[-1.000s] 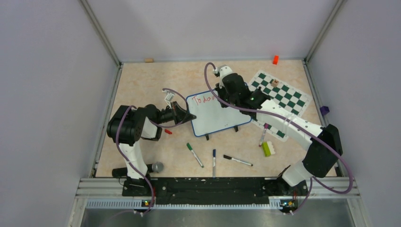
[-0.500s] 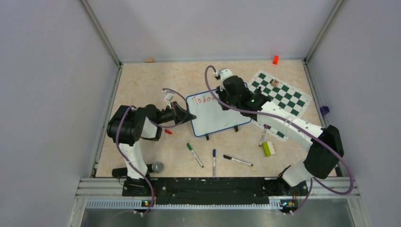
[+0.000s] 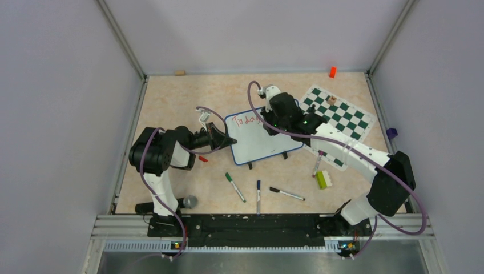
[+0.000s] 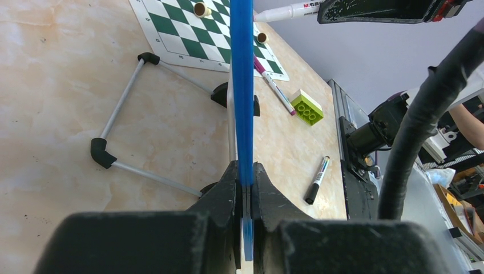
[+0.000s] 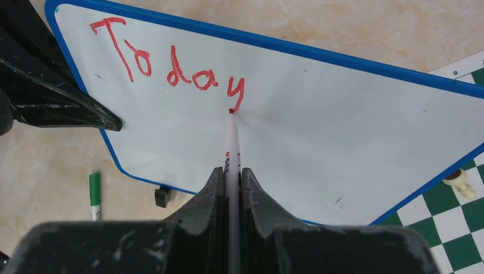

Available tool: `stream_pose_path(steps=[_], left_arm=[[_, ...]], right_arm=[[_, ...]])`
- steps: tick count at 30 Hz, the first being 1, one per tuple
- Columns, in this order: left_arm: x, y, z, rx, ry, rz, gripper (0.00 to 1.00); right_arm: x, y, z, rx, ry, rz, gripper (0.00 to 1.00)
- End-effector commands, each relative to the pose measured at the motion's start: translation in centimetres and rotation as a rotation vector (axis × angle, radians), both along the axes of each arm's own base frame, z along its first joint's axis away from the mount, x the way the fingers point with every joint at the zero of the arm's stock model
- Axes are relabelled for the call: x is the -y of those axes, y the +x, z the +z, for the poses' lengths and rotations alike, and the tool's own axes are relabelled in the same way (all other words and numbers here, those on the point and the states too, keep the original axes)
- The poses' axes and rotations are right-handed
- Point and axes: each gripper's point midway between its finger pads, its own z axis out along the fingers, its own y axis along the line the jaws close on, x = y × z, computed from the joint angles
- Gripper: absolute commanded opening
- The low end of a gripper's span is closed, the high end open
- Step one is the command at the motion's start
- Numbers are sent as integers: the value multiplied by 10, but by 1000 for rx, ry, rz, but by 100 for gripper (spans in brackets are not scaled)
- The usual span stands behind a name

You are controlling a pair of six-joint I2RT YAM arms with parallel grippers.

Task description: Write a sentence on the whiteboard

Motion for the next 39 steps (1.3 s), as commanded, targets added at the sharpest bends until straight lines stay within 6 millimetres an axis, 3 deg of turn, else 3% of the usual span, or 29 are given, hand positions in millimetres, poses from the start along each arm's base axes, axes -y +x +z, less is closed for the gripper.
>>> stream_pose_path(steps=[1, 14, 21, 31, 39], left_arm=[[4, -12, 7, 159, 11, -75, 0], [4, -12, 5, 154, 14, -75, 0], [4, -11, 4, 150, 15, -70, 0], [3, -10, 4, 154, 13, -61, 0], [4, -9, 3, 143, 14, -51, 0]], right_arm=[[-4, 8, 17, 38, 56, 3, 0], [-9, 4, 46, 82, 132, 23, 0], [3, -2, 63, 145, 171, -3, 0], [28, -12, 56, 190, 186, -78, 0], [37, -25, 65, 201, 231, -84, 0]])
